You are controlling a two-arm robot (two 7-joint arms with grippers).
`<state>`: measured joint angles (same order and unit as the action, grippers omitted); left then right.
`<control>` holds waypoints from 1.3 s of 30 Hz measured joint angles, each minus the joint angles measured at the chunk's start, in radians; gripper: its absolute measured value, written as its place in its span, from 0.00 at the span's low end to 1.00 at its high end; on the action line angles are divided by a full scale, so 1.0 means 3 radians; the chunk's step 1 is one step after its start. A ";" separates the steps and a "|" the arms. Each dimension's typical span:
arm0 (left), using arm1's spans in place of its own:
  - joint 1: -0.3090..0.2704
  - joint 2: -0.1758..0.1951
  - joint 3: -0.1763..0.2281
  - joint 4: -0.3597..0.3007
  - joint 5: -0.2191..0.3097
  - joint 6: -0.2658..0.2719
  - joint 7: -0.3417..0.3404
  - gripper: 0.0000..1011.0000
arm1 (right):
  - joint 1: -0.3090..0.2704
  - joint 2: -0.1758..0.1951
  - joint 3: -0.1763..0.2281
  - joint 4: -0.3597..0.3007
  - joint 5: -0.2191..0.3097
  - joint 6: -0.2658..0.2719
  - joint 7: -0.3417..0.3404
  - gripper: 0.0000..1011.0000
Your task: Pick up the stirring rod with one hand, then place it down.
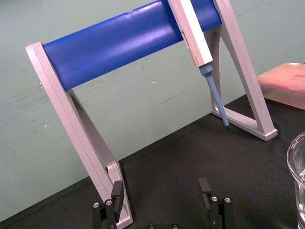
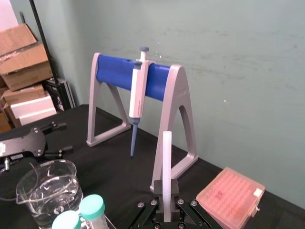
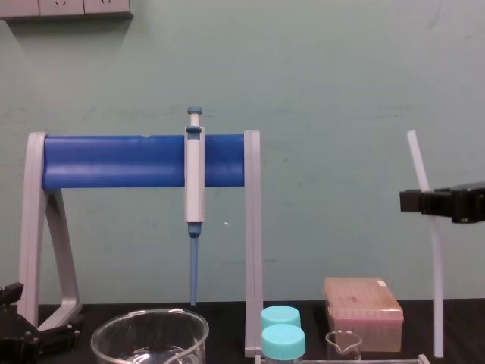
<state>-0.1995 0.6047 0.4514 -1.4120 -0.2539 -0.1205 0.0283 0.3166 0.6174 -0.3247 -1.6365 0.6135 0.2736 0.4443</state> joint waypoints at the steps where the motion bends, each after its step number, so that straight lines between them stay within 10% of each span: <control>1: 0.0000 0.0000 0.0000 0.0000 0.0000 0.0000 0.0000 0.99 | -0.0001 0.0005 0.0002 -0.0009 0.0008 -0.0003 -0.0003 0.07; 39: 0.0000 0.0000 0.0000 0.0000 0.0000 0.0000 0.0000 0.99 | -0.0033 0.0139 -0.0012 -0.0212 0.0151 -0.0106 -0.0094 0.07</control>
<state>-0.1996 0.6047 0.4514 -1.4120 -0.2539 -0.1205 0.0283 0.3066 0.6591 -0.3282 -1.7002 0.6589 0.2419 0.4162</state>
